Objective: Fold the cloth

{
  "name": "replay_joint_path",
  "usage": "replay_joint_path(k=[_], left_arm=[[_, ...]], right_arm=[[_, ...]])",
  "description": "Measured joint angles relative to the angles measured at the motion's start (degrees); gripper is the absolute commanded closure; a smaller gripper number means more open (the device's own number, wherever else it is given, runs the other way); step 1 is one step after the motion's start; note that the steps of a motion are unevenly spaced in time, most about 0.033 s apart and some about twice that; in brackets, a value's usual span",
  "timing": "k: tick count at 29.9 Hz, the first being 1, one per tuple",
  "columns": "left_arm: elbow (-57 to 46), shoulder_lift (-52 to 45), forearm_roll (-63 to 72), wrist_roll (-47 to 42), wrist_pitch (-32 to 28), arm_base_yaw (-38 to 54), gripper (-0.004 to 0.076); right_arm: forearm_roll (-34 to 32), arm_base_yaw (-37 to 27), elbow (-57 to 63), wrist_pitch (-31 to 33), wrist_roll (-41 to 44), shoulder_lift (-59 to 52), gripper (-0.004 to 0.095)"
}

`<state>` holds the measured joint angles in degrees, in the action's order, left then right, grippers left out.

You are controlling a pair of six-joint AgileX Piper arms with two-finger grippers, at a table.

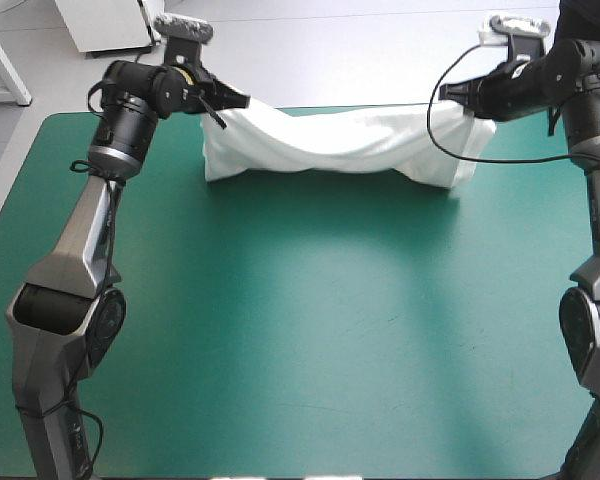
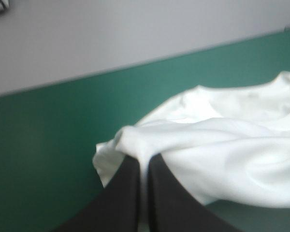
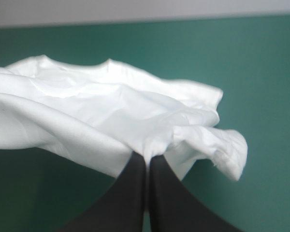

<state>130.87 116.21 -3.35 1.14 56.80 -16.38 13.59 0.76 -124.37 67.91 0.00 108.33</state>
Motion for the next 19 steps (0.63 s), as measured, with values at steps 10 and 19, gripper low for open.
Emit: replay_joint_path(k=[10,19], left_arm=[[-28.1,-4.3,3.4,-3.2,0.0,0.0,0.0733],[-57.0,-18.9,11.1,1.3,-3.1,0.0,0.0733]], right_arm=[[6.3,-2.6,28.9,1.9,-3.5,-1.6,0.0927],[7.6,-2.6,51.0,0.3,-5.7,-11.1,0.0927]])
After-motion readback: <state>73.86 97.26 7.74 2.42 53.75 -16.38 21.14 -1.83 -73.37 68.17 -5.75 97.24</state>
